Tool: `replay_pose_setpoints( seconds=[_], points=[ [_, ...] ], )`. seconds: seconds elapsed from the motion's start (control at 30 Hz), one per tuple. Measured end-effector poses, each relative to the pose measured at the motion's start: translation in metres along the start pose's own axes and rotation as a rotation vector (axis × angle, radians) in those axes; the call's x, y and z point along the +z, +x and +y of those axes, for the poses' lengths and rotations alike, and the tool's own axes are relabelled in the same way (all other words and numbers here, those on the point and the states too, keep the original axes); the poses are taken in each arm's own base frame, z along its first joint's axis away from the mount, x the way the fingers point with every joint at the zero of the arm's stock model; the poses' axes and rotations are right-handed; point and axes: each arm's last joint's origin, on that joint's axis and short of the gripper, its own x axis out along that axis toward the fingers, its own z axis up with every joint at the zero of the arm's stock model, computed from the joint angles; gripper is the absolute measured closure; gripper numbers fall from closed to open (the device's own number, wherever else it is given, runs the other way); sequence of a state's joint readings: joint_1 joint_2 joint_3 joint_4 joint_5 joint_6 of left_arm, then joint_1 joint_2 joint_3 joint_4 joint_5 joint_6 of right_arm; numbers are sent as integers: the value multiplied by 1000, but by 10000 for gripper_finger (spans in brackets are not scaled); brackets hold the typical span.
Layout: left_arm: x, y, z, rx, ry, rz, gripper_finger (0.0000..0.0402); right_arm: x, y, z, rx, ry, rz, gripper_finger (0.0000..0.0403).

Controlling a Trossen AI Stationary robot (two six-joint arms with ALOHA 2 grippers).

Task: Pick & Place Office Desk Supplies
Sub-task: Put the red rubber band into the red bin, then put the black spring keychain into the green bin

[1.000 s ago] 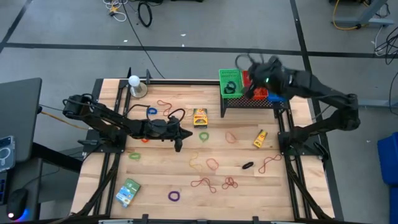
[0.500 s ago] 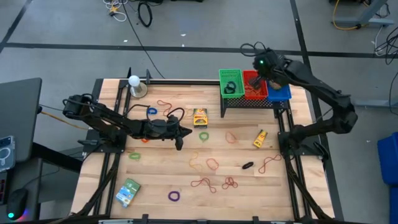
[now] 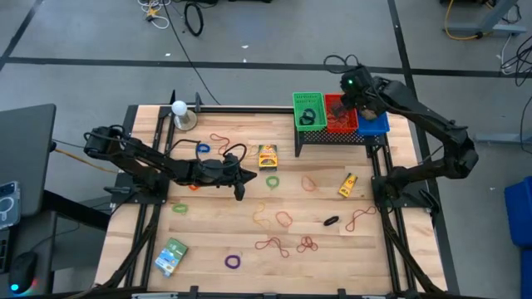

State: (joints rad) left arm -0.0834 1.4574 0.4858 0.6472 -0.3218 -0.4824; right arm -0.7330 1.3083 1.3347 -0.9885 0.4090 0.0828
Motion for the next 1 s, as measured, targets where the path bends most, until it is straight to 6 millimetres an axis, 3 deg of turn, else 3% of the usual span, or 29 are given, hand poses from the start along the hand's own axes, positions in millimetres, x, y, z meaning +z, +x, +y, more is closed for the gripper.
replay_pose_setpoints(
  seconds=[0.33,0.7,0.83,1.0],
  points=[
    [0,0,0,0,-14,0,385,-1,-10,-3,154,255,84,204],
    [0,0,0,-9,-41,5,385,-6,-7,-13,112,405,160,123],
    [0,0,0,-10,-60,5,385,-6,-9,-16,60,404,121,101],
    [0,0,-1,-12,-109,7,385,-6,-31,-16,81,285,-2,92]
  ],
)
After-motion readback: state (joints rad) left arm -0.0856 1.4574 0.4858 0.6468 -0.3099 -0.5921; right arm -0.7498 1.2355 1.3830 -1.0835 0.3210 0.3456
